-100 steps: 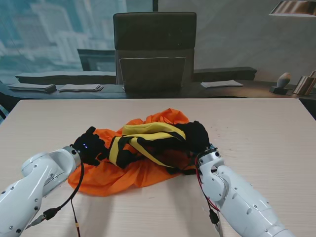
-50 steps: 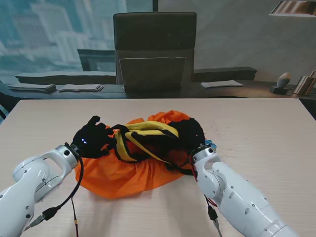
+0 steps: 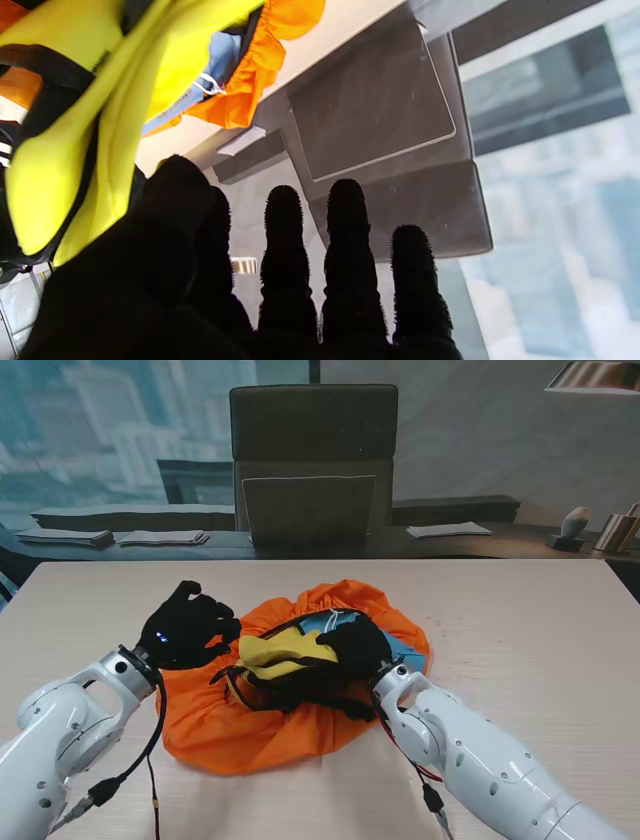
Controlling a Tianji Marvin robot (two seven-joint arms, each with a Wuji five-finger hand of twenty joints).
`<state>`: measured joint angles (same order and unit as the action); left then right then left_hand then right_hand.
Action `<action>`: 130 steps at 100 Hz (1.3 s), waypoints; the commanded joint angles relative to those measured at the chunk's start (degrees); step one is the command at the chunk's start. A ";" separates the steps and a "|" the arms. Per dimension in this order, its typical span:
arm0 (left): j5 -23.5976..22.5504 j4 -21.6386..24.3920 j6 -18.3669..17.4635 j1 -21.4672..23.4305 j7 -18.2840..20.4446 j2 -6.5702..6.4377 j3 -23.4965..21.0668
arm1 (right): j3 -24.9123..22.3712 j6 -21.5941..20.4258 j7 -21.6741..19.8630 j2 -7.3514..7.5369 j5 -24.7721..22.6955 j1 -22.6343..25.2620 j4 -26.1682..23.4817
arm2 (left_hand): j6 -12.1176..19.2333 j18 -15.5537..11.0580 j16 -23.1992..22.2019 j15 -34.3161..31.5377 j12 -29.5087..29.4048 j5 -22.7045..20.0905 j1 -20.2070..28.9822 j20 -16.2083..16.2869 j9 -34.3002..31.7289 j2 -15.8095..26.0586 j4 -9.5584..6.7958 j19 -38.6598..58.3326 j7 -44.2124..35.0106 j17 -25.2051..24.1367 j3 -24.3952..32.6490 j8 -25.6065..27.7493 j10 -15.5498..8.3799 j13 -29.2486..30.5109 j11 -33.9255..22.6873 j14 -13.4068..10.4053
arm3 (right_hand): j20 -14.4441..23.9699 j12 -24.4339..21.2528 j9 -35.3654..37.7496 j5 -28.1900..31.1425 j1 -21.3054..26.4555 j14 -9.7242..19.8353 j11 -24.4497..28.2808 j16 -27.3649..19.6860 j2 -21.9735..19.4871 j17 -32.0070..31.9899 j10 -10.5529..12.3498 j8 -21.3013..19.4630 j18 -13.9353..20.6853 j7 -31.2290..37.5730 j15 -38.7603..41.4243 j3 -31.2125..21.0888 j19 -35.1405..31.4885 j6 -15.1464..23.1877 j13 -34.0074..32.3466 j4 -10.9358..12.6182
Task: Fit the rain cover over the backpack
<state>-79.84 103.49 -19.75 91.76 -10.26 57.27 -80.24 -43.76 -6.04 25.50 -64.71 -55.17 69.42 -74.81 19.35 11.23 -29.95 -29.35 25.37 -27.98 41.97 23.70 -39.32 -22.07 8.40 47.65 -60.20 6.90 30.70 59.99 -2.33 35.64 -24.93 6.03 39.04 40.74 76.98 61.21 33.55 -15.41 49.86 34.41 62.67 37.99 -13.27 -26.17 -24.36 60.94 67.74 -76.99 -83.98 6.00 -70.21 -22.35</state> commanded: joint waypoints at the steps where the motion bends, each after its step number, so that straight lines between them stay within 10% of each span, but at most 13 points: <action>1: -1.33 2.96 -1.53 1.01 8.76 0.59 -0.56 | 0.38 0.53 0.84 -0.35 -0.43 -0.10 0.81 | 2.06 0.77 -1.30 -2.30 0.63 -4.28 -1.07 0.99 0.29 -2.68 0.10 0.79 0.99 -1.13 0.13 -3.44 -1.58 -0.35 -2.39 -0.54 | 1.18 2.48 6.09 3.84 5.25 3.84 7.04 4.53 -2.99 0.61 -1.55 -0.53 0.89 3.47 10.22 -5.01 -3.27 5.80 -4.55 2.83; 14: 2.76 4.57 -2.29 2.35 22.89 0.45 -1.68 | -0.26 2.69 4.90 -1.14 -0.10 0.27 1.70 | 6.39 -0.08 -9.43 -8.93 13.38 -6.54 7.98 0.65 -0.20 -1.30 -1.93 0.08 10.16 -3.80 -5.86 -22.54 -2.26 -2.79 -4.94 0.16 | 1.18 2.57 6.14 3.32 5.24 3.89 6.98 4.51 -3.57 0.88 -1.50 -0.84 0.50 3.54 10.21 -5.10 -3.15 4.95 -4.56 2.96; 22: 4.80 2.63 -1.99 2.55 22.27 0.44 -1.44 | -1.54 3.99 8.18 -2.09 1.29 1.03 2.09 | 5.22 -0.55 -11.96 -12.53 18.35 -7.61 7.46 2.69 -2.06 -1.39 -2.13 4.40 12.15 -1.84 -6.16 -29.48 -1.75 -1.69 -5.17 0.72 | 1.16 2.77 6.17 3.20 5.43 3.65 7.22 4.65 -3.40 1.19 -1.81 -1.05 -0.34 3.57 10.50 -5.28 -3.01 4.23 -4.57 3.02; 50: 10.69 -1.23 -0.16 0.05 29.80 0.04 3.08 | -5.43 7.63 14.84 -5.44 8.07 2.69 1.52 | 2.60 -1.26 -13.03 -13.50 20.91 -4.49 8.33 4.26 -1.42 0.24 -2.24 7.50 14.51 -1.80 -6.36 -34.68 -1.28 -2.67 -4.63 0.77 | 1.01 2.95 6.23 3.28 5.86 3.13 7.95 5.08 -2.84 2.62 -2.43 -1.03 -2.28 3.65 11.41 -6.17 -2.81 2.18 -4.50 3.01; 61: 10.69 -3.22 2.38 -3.25 36.44 -0.48 6.29 | -7.13 5.97 15.75 -6.01 10.02 3.65 0.34 | -2.28 -1.70 -13.19 -12.93 20.62 3.14 4.98 4.00 1.40 4.68 -2.44 6.88 21.77 -2.68 -2.28 -37.80 -0.91 -4.02 -3.79 0.69 | 0.97 2.78 6.22 3.21 5.95 2.68 7.87 5.04 -3.11 2.35 -2.75 -0.99 -2.69 3.73 11.28 -6.11 -2.67 1.48 -4.48 3.05; 77: 10.61 -8.90 5.92 -9.65 39.73 -0.90 11.99 | -9.61 4.00 16.54 -6.51 12.40 5.13 -1.21 | -2.26 -3.46 -14.33 -14.16 23.50 18.90 13.85 4.08 8.85 8.82 -2.84 7.32 31.08 -3.93 -8.97 -42.72 -1.79 -7.64 -3.34 -0.98 | 0.95 2.71 6.19 3.16 6.11 2.61 7.92 5.00 -3.32 2.16 -2.83 -0.97 -2.75 3.74 11.22 -6.27 -2.59 1.50 -4.45 3.15; 86: 10.35 -11.31 6.61 -12.94 41.33 -1.14 14.87 | -10.88 2.73 15.96 -6.57 13.70 6.38 -2.46 | -5.84 -4.72 -15.52 -15.65 15.38 18.85 4.17 3.94 15.56 9.01 -5.51 7.33 52.71 -4.84 -5.36 -53.37 -3.54 -10.14 -8.08 -2.47 | 0.99 2.64 6.19 3.12 6.21 2.31 7.86 4.97 -3.23 1.93 -3.02 -1.03 -3.04 3.81 11.18 -6.16 -2.55 1.34 -4.45 3.16; 112: 11.73 -15.78 6.44 -17.91 39.80 -1.26 19.08 | -12.07 -1.01 14.94 -6.05 13.88 7.57 -2.39 | -7.31 -4.13 -20.15 -20.47 19.50 19.58 -7.48 4.07 17.23 -4.83 -5.73 6.45 61.10 -5.90 -7.42 -51.40 -5.64 -10.56 -11.01 -3.39 | 1.00 2.52 6.16 3.16 6.14 2.34 7.73 4.87 -3.18 1.79 -2.82 -1.14 -2.91 3.79 11.00 -6.07 -2.40 1.52 -4.44 3.15; 122: 14.88 -17.81 4.51 -16.79 30.66 -0.58 17.51 | -12.14 -1.57 15.33 -6.02 13.58 7.47 -1.81 | -2.00 -2.68 -19.31 -18.92 19.21 19.82 -7.45 3.94 16.35 -6.72 -5.15 6.13 40.59 -5.88 -5.20 -32.40 -4.62 -10.69 -10.36 -1.54 | 0.99 2.46 6.17 3.15 6.07 2.37 7.65 4.85 -3.16 1.76 -2.70 -1.15 -2.77 3.75 10.95 -6.03 -2.33 1.73 -4.43 3.13; 130: 13.00 -16.59 3.74 -15.62 29.48 -0.52 15.96 | -12.13 -1.70 15.72 -6.14 13.79 7.42 -1.46 | -3.66 -2.46 -17.89 -16.62 17.48 19.81 -9.15 3.76 18.24 -7.18 -4.42 5.48 34.87 -6.42 -5.93 -28.95 -3.78 -12.32 -8.19 -1.28 | 0.99 2.42 6.16 3.16 6.19 2.42 7.59 4.82 -3.10 1.72 -2.75 -1.17 -2.73 3.74 10.88 -6.06 -2.29 1.74 -4.44 3.15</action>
<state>-64.64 84.48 -16.86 74.98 14.09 56.61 -63.67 -55.88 -7.73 41.44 -70.74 -41.52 76.97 -76.13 15.67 7.48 -48.70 -47.41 44.09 -10.34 35.57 26.45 -23.11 -27.36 4.41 53.15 -21.53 1.60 24.76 28.39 -5.97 24.25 -34.07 4.12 39.31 40.85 77.00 61.31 34.19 -15.92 51.09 35.65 63.20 39.50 -13.63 -26.11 -26.69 60.97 70.07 -77.06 -84.47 3.94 -70.22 -22.18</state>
